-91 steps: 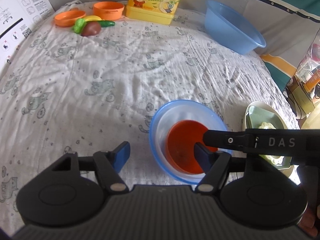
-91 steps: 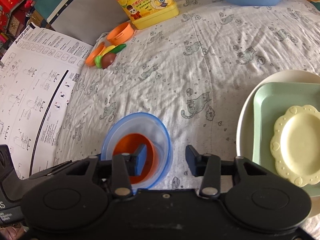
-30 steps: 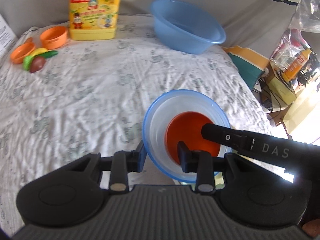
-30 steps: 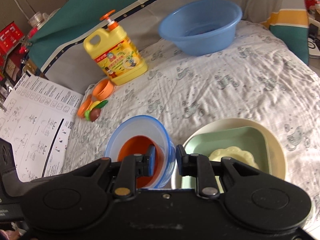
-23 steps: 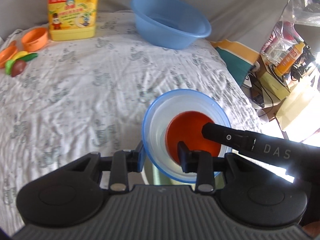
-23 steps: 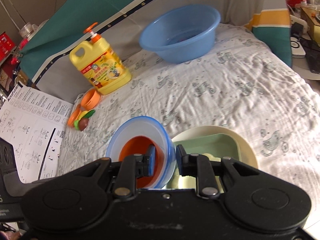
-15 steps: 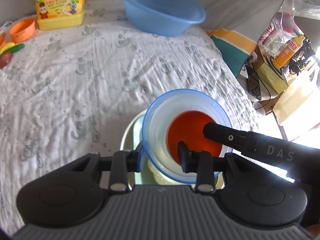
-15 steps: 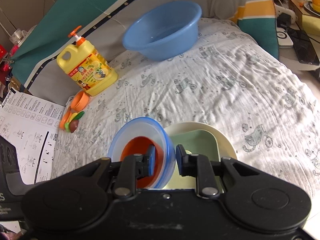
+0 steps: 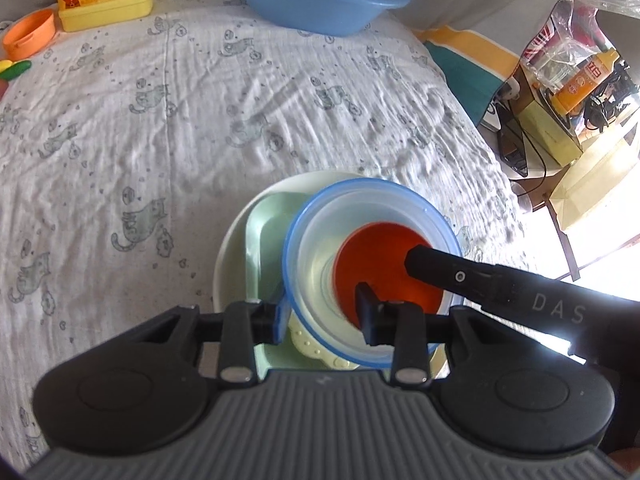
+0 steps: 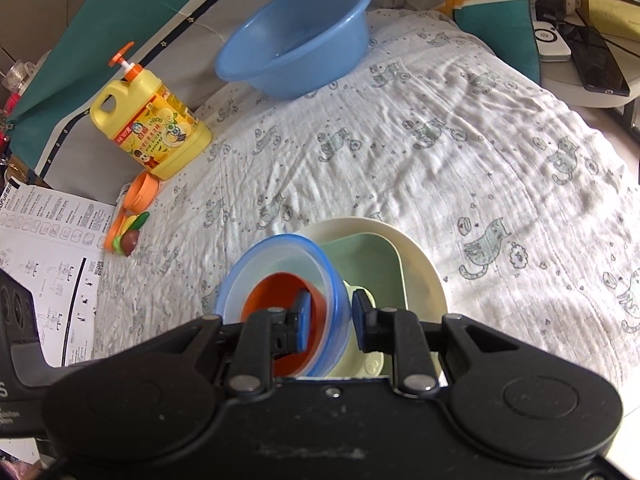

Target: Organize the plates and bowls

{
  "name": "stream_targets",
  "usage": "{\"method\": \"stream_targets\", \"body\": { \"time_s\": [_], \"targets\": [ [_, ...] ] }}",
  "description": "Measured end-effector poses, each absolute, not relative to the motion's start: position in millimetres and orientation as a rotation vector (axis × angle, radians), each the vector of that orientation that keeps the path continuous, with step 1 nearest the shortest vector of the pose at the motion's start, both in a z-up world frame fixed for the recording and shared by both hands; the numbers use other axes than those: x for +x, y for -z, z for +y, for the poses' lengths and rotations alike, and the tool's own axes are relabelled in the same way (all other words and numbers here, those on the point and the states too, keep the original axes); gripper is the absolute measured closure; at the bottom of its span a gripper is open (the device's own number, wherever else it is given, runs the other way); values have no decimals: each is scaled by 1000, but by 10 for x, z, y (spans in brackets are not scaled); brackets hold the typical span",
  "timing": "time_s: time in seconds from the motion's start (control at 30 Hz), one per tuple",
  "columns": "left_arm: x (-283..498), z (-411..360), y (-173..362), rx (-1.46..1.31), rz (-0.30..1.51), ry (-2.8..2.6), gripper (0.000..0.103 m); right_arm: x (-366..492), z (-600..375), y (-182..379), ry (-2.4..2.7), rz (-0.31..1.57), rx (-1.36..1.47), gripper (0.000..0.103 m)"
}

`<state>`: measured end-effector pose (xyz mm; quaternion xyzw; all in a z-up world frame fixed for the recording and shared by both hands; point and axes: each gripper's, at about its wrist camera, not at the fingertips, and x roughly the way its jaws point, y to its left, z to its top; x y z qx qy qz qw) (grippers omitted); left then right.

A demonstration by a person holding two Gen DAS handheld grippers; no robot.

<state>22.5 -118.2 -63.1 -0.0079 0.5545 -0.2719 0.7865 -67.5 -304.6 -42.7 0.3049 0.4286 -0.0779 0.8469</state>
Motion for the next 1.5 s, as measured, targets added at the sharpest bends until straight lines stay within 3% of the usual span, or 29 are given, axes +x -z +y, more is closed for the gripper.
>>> {"method": "stream_targets", "body": {
  "time_s": [1.03, 1.13, 1.2, 1.3, 1.33, 1.4, 1.47, 1.5],
  "targets": [
    [231, -1233, 780, 33, 1186, 593, 66, -611, -3037, 611, 178, 946, 656, 81],
    [232, -1202, 773, 26, 1184, 592, 61, -607, -3038, 602, 181, 945, 653, 79],
    [222, -1181, 752, 27, 1174, 587, 52, -611, -3041, 592, 185, 942, 653, 78],
    [189, -1149, 692, 40, 1137, 580, 36, -628, -3044, 558, 193, 931, 651, 69],
    [178, -1140, 666, 45, 1124, 575, 32, -635, -3042, 541, 194, 926, 649, 59],
    [149, -1110, 600, 57, 1087, 559, 15, -657, -3038, 496, 207, 912, 642, 43],
    [132, -1067, 534, 62, 1050, 541, 4, -693, -3044, 440, 230, 890, 627, 20],
    [124, -1038, 497, 62, 1031, 538, 0, -714, -3050, 413, 235, 877, 624, 16]
  ]
}}
